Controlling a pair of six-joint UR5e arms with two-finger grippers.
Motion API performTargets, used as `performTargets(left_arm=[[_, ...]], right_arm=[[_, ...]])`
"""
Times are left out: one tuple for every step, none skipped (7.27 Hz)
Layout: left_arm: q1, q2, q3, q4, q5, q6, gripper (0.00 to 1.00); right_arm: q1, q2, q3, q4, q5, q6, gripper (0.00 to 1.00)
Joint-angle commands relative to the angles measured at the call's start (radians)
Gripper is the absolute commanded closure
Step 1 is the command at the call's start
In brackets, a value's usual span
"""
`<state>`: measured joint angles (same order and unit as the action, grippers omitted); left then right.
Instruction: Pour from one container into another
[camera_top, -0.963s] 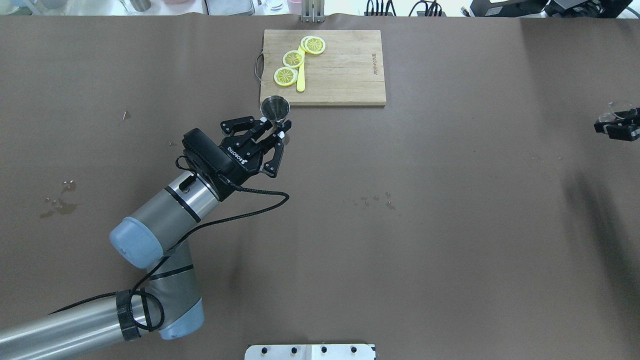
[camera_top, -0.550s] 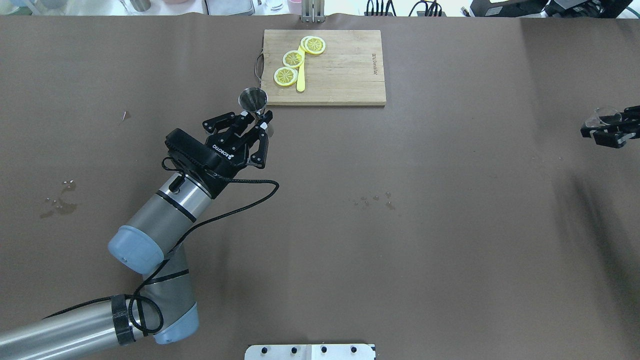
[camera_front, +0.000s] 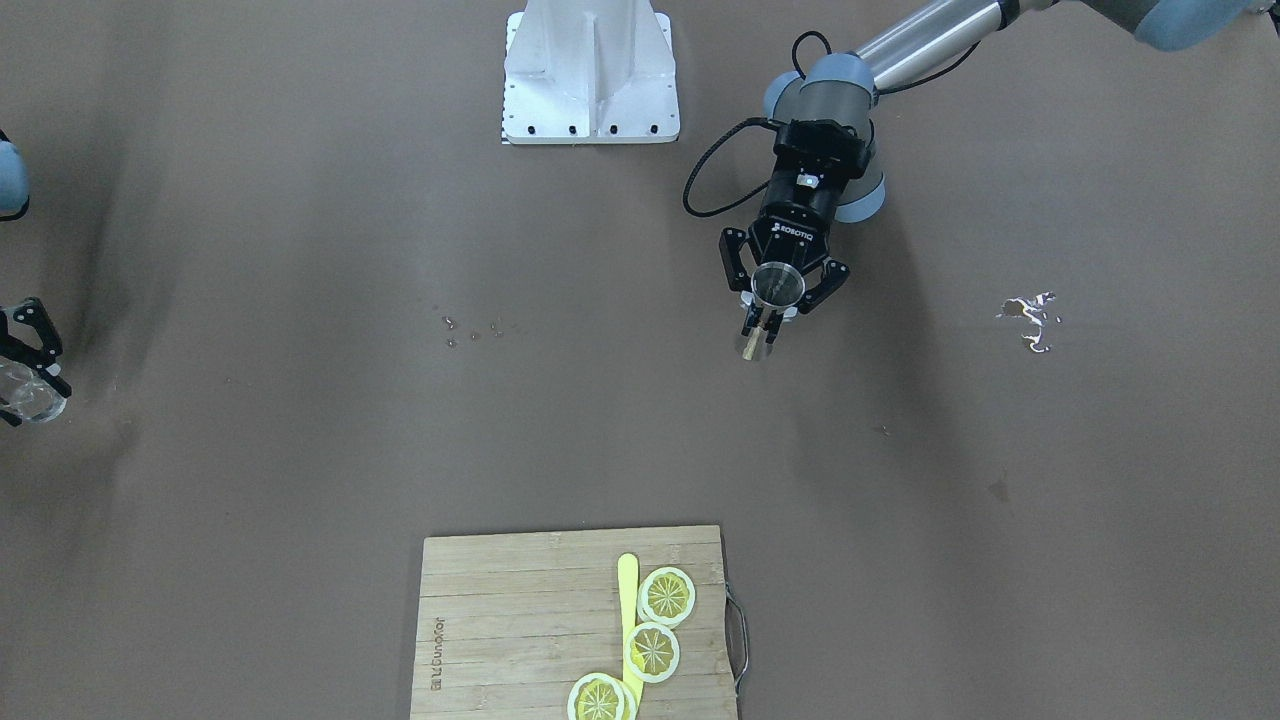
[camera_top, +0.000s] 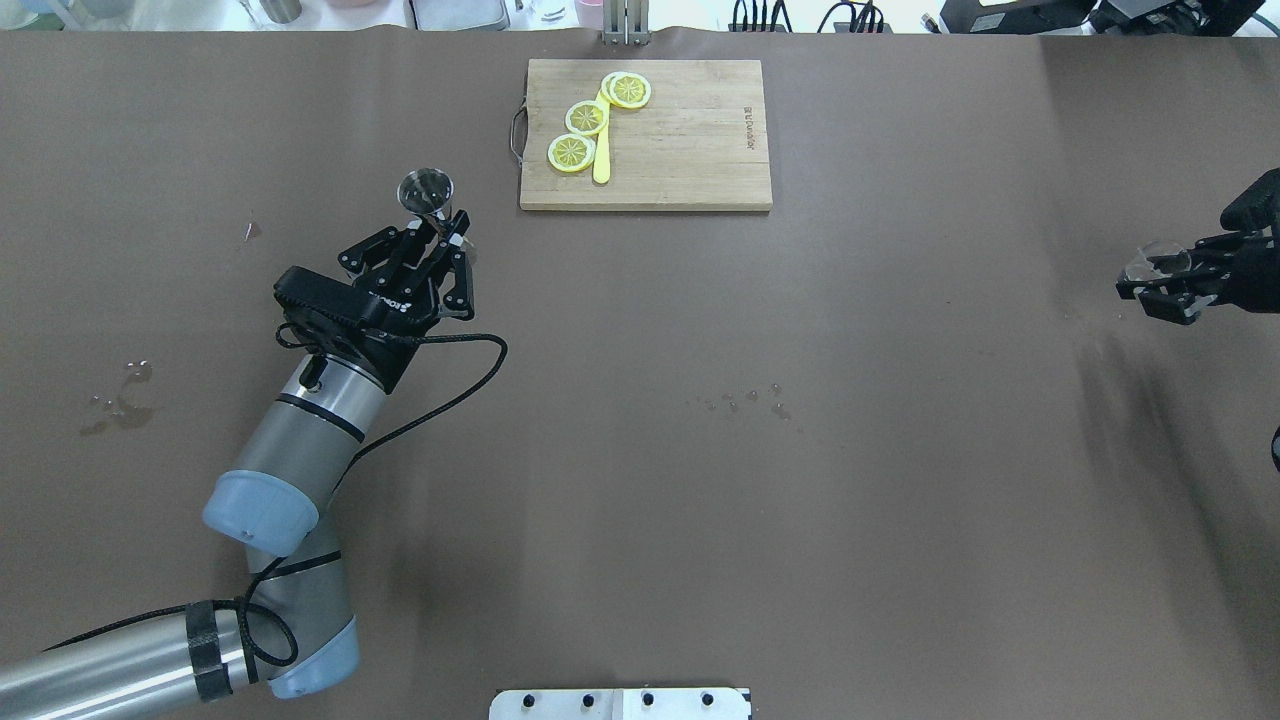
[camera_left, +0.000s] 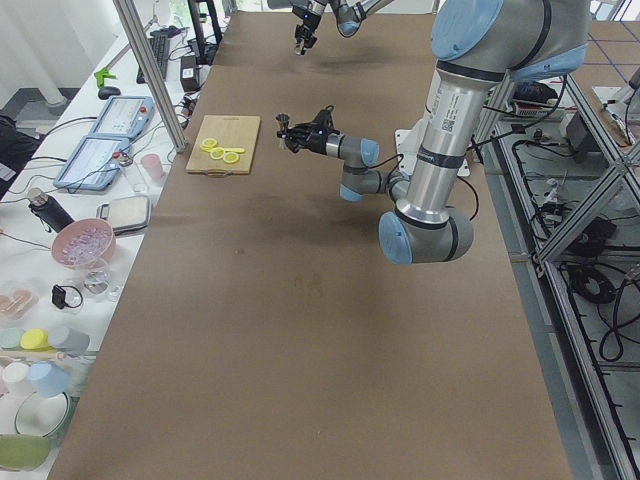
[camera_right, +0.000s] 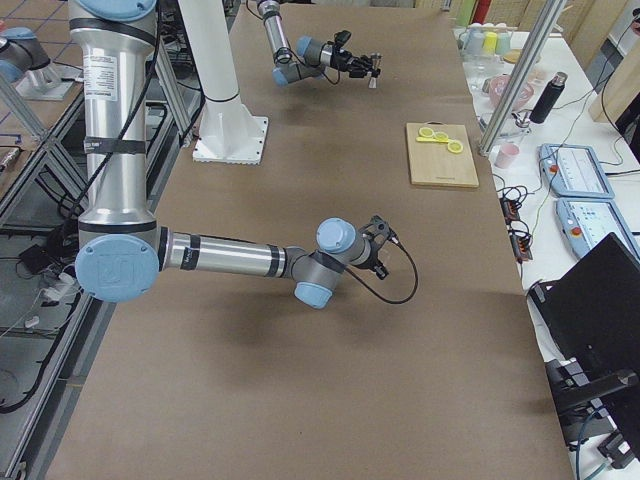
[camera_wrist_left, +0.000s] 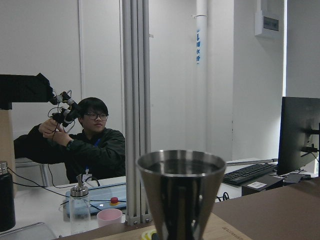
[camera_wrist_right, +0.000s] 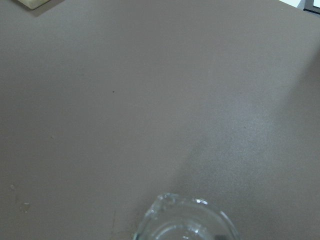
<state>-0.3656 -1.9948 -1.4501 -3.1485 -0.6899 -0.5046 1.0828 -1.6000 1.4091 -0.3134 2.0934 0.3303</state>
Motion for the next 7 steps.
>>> performTargets(left_arm=[[-0.015,0.031,-0.009,0.089,0.046,-0.113,1.00],[-0.022,0.034,-0.018,0.144,0.070,-0.168,1.00],[-0.024,0.036,-0.018,0.156,0.073,-0.184,1.00],[-0.026,0.050,-0.018,0.178,0.099,-0.236,1.00],[-0.026,0.073,-0.018,0.182,0.099,-0.285,1.00],[-0.026,0.089,-0.018,0.182,0.102,-0.288,1.00],[-0.027,0.103,-0.018,0.182,0.116,-0.290,1.00]], right_arm=[[-0.044,0.000,-0.006,0.014,-0.048,0.006,1.00],[-0.067,0.003,-0.024,0.040,-0.076,0.007,1.00],[-0.081,0.011,-0.053,0.069,-0.091,0.007,1.00],[-0.090,0.012,-0.071,0.098,-0.093,0.009,1.00],[-0.092,0.017,-0.079,0.103,-0.095,0.009,1.00],[-0.103,0.018,-0.082,0.103,-0.108,0.010,1.00],[-0.106,0.018,-0.087,0.109,-0.111,0.010,1.00]])
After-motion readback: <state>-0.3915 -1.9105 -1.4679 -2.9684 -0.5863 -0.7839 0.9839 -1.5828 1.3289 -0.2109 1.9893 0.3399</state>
